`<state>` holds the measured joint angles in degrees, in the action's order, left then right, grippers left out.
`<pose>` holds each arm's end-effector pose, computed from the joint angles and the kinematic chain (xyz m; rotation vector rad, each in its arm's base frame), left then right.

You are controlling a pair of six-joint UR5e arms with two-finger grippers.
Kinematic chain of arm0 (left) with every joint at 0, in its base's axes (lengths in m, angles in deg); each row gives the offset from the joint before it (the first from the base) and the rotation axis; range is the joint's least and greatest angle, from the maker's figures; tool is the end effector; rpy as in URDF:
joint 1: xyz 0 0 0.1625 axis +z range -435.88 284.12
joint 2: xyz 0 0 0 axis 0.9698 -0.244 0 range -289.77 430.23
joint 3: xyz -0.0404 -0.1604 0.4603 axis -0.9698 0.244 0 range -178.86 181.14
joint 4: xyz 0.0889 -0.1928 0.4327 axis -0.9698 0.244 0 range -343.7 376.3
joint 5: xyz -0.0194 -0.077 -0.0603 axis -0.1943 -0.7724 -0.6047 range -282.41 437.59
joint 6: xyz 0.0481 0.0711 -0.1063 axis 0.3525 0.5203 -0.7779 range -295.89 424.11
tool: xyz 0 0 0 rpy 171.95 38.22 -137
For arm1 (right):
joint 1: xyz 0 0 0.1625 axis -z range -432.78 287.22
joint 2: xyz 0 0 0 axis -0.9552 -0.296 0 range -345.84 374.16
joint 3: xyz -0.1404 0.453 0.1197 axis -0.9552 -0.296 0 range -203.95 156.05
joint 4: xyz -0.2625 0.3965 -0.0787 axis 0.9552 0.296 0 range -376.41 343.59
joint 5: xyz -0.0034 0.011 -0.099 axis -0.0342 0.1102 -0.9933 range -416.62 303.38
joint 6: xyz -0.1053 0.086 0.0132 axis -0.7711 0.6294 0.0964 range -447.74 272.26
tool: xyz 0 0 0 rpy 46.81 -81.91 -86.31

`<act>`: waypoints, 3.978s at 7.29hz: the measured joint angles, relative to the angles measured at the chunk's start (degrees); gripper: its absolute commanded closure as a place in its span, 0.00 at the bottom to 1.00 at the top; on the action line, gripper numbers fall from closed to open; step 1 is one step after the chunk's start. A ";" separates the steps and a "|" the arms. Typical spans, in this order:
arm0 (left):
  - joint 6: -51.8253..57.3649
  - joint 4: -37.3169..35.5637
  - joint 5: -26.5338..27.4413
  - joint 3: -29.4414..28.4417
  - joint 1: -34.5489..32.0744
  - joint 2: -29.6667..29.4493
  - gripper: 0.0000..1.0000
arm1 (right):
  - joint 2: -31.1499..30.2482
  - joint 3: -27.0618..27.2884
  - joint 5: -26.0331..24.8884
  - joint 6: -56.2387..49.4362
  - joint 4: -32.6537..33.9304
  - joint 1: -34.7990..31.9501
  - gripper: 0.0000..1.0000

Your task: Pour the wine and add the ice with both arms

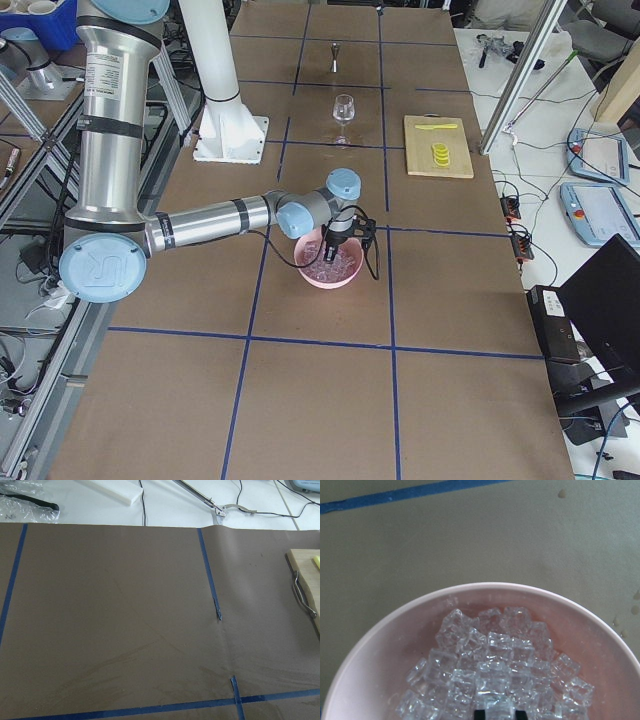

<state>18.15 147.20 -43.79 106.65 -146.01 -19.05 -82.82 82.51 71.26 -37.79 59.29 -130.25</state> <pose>0.1437 -0.5800 0.5167 0.5202 0.9350 -0.1451 -0.2444 -0.4751 0.6303 -0.1288 -0.7535 0.1520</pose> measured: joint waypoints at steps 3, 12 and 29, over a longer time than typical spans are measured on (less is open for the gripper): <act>-0.01 0.05 0.00 0.31 -0.08 0.47 0.00 | -0.03 0.30 0.00 0.04 -0.01 0.07 1.00; 0.00 0.05 -0.02 0.98 -0.11 0.80 0.00 | 25.60 10.84 -4.64 29.65 0.93 8.58 1.00; 0.08 0.13 1.93 3.00 -0.29 2.51 0.00 | 44.70 4.03 -20.30 48.24 3.49 26.01 0.51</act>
<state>18.23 147.34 -41.86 109.65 -146.30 -16.54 -38.12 86.54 50.96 10.46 62.78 -104.24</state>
